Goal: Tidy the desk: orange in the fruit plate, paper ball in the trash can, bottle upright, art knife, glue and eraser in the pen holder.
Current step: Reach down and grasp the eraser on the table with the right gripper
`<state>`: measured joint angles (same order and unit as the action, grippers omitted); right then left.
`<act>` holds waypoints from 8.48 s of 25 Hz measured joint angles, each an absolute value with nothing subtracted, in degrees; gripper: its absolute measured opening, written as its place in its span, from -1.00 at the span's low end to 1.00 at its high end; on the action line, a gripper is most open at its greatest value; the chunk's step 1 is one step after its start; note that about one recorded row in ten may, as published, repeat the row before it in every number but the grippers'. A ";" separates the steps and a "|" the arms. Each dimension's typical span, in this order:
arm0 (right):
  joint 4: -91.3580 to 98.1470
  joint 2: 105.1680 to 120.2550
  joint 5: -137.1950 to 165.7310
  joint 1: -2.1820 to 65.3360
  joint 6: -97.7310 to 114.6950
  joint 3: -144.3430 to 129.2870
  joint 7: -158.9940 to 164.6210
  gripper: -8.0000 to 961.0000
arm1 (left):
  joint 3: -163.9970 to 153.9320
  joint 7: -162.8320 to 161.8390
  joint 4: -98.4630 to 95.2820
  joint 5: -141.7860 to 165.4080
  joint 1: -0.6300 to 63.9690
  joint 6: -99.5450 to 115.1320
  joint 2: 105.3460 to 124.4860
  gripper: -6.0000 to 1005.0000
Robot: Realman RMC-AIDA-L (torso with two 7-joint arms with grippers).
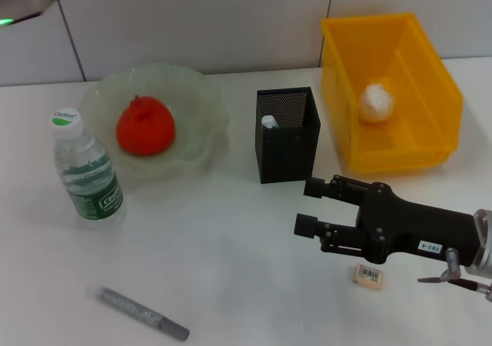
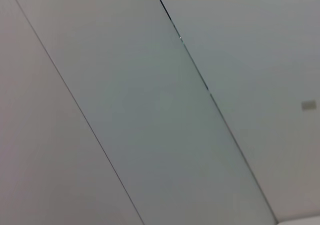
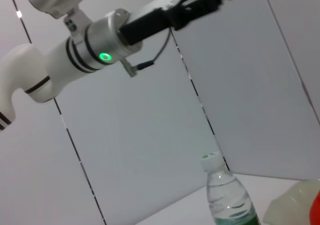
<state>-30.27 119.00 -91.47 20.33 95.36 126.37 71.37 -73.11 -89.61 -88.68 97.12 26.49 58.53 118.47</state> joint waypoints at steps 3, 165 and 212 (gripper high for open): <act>-30.11 119.14 -91.43 20.43 95.36 126.33 69.94 0.59 | -69.26 -93.50 -91.42 95.01 24.35 64.70 118.36 0.61; -65.80 119.09 -24.70 44.47 95.71 87.09 153.54 0.48 | -50.64 -71.32 -53.08 91.49 13.43 102.92 118.47 0.54; -64.14 119.36 -25.01 45.38 92.93 84.11 154.57 -0.23 | -50.36 -71.23 -53.00 91.59 14.50 102.48 118.39 0.51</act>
<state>-64.14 119.36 -25.01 45.38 92.93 84.11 154.57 -50.35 -71.23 -53.00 91.59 14.50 102.48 118.39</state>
